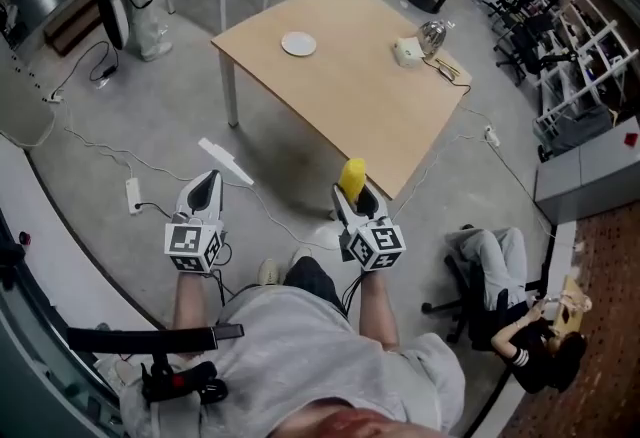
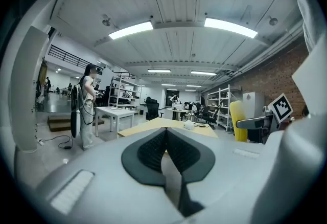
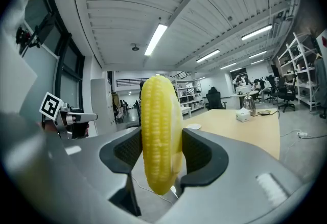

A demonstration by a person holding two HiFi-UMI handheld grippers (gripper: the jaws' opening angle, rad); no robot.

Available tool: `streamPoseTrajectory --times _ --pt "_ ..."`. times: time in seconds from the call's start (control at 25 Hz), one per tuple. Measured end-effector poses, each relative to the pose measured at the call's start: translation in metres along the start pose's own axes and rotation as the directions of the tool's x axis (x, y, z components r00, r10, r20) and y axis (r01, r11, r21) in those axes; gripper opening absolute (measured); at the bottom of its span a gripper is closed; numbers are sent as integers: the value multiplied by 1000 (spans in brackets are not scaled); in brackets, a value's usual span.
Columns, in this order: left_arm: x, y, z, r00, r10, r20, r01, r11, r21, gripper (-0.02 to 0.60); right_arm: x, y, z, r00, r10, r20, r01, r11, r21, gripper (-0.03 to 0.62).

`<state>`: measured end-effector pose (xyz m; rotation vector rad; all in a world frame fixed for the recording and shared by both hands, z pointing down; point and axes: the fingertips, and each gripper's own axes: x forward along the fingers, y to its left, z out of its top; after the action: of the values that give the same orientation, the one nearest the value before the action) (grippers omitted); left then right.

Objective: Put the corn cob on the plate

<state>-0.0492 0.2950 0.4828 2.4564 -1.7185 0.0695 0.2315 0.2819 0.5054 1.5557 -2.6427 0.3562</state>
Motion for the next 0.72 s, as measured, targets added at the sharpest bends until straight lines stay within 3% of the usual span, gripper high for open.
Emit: streamPoseTrajectory --times 0.36,0.72 --pt "18 66 -9 996 84 -31 -85 996 -39 20 88 4 8 998 60 -23 -60 998 -14 241" --pt "99 152 13 990 135 -32 -135 991 1 20 224 -9 20 993 114 -8 -114 993 -1 241"
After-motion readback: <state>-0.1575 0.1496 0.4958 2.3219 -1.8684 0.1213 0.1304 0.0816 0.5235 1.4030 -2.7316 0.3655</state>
